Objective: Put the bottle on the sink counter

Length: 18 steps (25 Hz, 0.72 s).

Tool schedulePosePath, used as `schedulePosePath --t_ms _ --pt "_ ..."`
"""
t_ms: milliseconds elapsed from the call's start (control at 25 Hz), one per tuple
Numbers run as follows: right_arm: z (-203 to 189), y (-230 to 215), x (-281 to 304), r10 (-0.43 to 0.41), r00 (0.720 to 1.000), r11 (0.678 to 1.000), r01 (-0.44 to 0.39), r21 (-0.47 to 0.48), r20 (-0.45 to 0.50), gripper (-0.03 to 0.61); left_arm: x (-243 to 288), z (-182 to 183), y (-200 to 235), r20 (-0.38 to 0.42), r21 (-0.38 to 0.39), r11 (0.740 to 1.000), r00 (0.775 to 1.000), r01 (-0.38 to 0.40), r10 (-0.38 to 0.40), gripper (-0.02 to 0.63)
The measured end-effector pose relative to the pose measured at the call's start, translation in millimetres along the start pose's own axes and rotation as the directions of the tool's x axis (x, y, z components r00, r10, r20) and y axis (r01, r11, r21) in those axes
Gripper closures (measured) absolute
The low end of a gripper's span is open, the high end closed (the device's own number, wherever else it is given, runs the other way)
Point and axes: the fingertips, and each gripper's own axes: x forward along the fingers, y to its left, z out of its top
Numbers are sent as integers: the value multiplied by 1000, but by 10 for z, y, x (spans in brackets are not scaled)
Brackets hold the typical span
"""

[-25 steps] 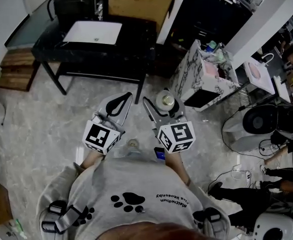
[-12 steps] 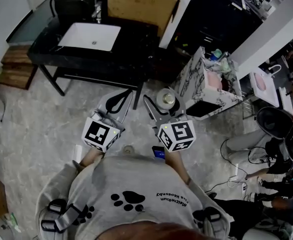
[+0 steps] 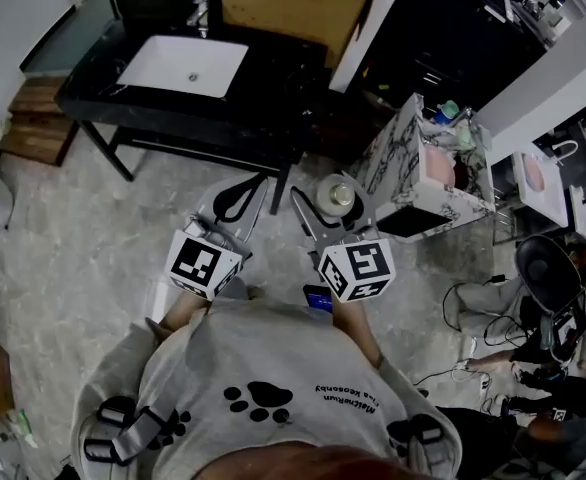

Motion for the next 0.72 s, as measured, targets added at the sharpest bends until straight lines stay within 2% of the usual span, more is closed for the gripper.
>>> schedulePosePath --t_ms 320,720 --pt "-16 -69 169 0 1000 1000 0 4 -8 239 142 -40 212 -4 0 1000 1000 -6 6 611" --pt "111 -357 601 -35 999 999 35 -2 6 239 563 34 570 -2 -1 999 999 34 -34 611"
